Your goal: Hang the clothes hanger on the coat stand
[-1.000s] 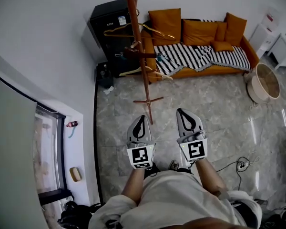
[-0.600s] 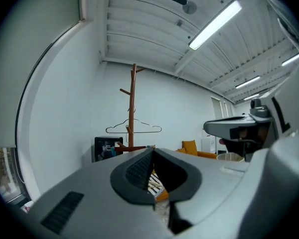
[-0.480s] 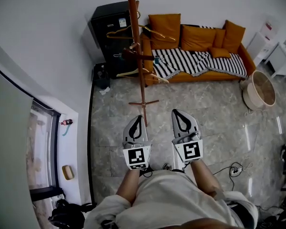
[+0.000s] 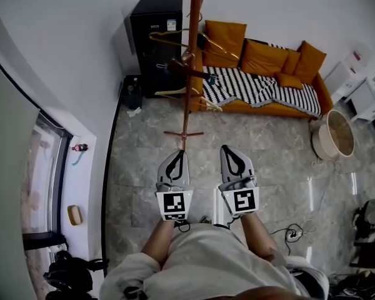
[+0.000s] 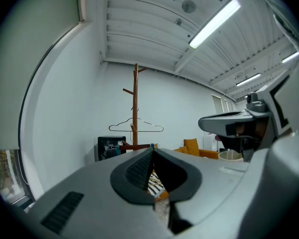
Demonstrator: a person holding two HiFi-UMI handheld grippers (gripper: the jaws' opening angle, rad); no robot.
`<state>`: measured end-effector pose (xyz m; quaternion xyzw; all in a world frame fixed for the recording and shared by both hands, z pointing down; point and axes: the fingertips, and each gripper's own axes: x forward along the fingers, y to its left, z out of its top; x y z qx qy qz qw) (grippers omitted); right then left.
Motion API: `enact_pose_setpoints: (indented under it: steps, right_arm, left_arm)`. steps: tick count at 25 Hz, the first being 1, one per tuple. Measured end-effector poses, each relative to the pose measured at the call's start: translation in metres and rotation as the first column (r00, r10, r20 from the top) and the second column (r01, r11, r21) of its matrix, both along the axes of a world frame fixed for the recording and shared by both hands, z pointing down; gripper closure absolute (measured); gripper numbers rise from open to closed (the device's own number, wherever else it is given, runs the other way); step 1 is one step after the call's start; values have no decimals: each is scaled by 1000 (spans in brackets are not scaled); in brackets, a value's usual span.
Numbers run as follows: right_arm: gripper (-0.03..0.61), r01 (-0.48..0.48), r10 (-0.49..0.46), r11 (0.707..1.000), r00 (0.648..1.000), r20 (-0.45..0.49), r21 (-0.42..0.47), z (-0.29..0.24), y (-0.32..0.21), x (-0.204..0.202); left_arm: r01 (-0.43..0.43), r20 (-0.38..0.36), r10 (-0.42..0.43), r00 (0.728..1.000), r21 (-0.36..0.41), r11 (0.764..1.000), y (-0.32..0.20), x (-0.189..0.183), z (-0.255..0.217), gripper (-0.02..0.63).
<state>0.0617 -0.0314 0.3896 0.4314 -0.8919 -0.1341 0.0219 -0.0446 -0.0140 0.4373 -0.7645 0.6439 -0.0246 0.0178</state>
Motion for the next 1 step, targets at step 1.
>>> enact_pose_setpoints:
  steps: [1]
  right_arm:
    - [574, -1, 1, 1000, 1000, 3, -3, 1, 1, -3]
  left_arm:
    - [-4, 4, 4, 1000, -2, 1000, 0, -2, 1, 603]
